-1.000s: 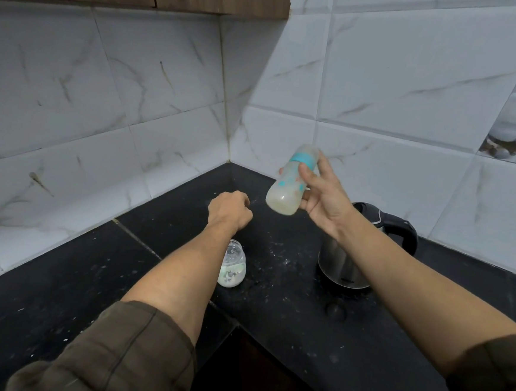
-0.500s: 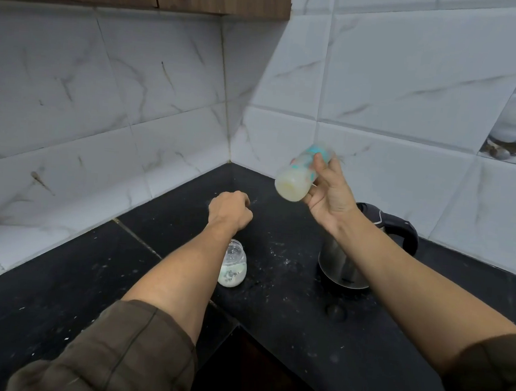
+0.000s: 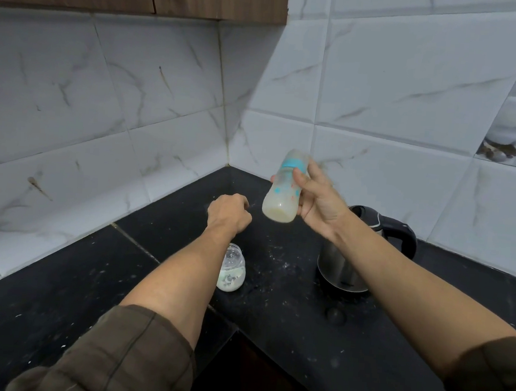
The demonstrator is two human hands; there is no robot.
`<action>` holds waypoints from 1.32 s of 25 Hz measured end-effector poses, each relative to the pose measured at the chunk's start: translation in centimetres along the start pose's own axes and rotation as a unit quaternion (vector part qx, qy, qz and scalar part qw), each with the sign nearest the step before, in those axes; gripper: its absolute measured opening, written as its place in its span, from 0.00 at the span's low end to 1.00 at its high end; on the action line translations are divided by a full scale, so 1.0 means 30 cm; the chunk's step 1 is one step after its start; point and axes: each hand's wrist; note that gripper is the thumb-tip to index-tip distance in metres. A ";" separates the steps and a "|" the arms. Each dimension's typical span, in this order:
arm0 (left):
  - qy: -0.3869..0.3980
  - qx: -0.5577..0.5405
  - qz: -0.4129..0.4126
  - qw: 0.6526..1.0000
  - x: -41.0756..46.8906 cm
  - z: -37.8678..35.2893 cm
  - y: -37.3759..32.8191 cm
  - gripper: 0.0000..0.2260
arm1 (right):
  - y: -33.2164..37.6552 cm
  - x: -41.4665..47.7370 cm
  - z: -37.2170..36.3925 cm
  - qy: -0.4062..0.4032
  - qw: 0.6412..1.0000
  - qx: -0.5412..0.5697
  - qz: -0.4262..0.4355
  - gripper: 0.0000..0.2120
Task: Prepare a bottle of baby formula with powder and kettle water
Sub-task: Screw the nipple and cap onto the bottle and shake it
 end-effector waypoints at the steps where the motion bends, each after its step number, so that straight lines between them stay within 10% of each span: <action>1: -0.001 0.000 0.000 1.000 0.002 0.000 0.003 0.18 | -0.003 -0.004 0.002 0.016 1.000 -0.023 -0.010 0.31; 7: -0.005 -0.001 0.000 1.000 -0.005 -0.003 0.011 0.20 | 0.013 0.042 0.007 -0.169 0.981 0.090 -0.025 0.30; 11: 0.001 0.007 -0.001 1.000 -0.003 -0.007 -0.003 0.18 | -0.018 0.006 -0.006 -0.066 0.986 -0.100 -0.116 0.20; 16: 0.004 0.001 -0.001 1.000 -0.009 -0.019 0.011 0.19 | -0.060 0.015 0.028 -0.204 0.965 -0.025 -0.164 0.20; 28: 0.010 -0.001 -0.002 1.000 0.000 -0.016 0.006 0.18 | -0.077 -0.001 0.031 -0.097 0.949 -0.172 -0.244 0.22; 33: 0.006 -0.001 0.002 1.000 0.000 -0.017 0.016 0.17 | -0.069 0.021 0.060 -0.216 0.946 -0.088 -0.224 0.17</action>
Point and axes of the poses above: each hand's wrist, its own x-axis towards the middle knuckle, its own z-axis out of the back of the hand, y = z × x
